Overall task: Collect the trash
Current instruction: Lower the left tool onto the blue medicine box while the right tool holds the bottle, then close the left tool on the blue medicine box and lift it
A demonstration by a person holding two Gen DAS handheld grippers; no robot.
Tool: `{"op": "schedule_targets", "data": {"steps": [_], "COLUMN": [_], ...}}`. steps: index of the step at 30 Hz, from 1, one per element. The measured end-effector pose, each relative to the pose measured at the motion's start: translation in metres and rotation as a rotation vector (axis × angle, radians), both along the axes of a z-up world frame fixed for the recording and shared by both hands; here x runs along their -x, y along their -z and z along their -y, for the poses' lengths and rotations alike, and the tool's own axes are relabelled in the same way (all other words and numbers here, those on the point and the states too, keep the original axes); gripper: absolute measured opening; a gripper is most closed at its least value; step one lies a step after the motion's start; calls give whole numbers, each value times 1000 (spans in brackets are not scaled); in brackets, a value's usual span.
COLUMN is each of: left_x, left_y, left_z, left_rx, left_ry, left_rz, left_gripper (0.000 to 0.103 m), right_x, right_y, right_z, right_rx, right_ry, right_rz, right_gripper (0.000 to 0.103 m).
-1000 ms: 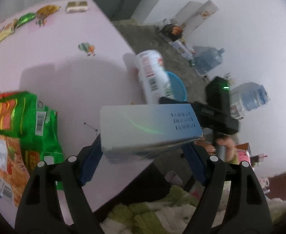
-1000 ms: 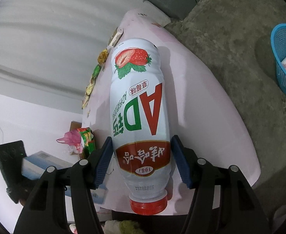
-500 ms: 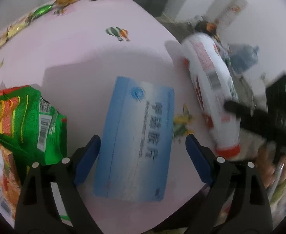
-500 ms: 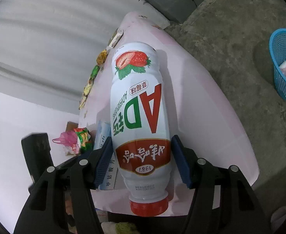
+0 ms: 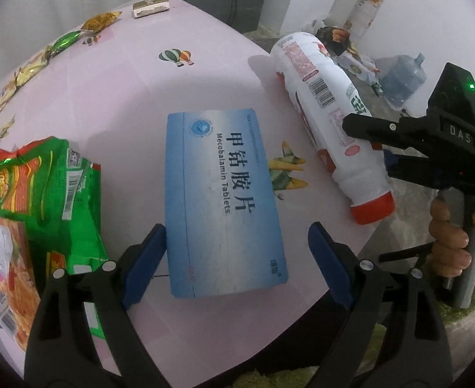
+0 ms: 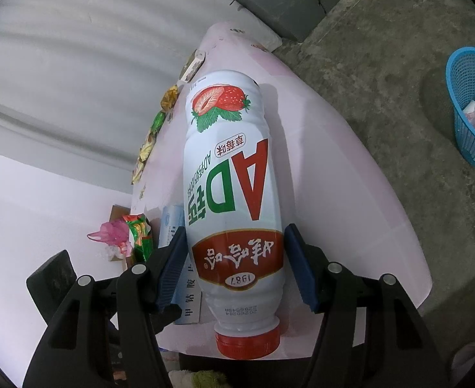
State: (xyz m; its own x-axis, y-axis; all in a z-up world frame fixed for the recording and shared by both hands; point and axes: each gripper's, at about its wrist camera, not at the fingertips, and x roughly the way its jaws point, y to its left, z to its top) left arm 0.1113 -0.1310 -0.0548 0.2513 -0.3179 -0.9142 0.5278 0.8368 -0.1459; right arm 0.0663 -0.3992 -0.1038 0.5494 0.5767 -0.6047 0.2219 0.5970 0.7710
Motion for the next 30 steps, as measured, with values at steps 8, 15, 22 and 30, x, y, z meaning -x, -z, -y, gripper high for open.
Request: {"op": "schedule_targets", "data": {"steps": [8, 15, 22, 30], "left_x": [0, 3, -4, -12], "left_y": [4, 6, 11, 15], "left_z": [2, 7, 11, 26], "left_rx": [-19, -28, -47, -89], "left_ry": [-52, -69, -89, -82], "left_rz": [47, 62, 98, 140], "left_gripper": [84, 84, 84, 84], "right_x": [4, 9, 12, 9], "right_y": [-4, -4, -4, -10], "right_z": [-2, 0, 2, -3], "right_rx": [33, 34, 31, 79], "right_ry": [-15, -21, -44, -70], "right_rz": [3, 2, -3, 5], "right_gripper": [59, 59, 60, 61]}}
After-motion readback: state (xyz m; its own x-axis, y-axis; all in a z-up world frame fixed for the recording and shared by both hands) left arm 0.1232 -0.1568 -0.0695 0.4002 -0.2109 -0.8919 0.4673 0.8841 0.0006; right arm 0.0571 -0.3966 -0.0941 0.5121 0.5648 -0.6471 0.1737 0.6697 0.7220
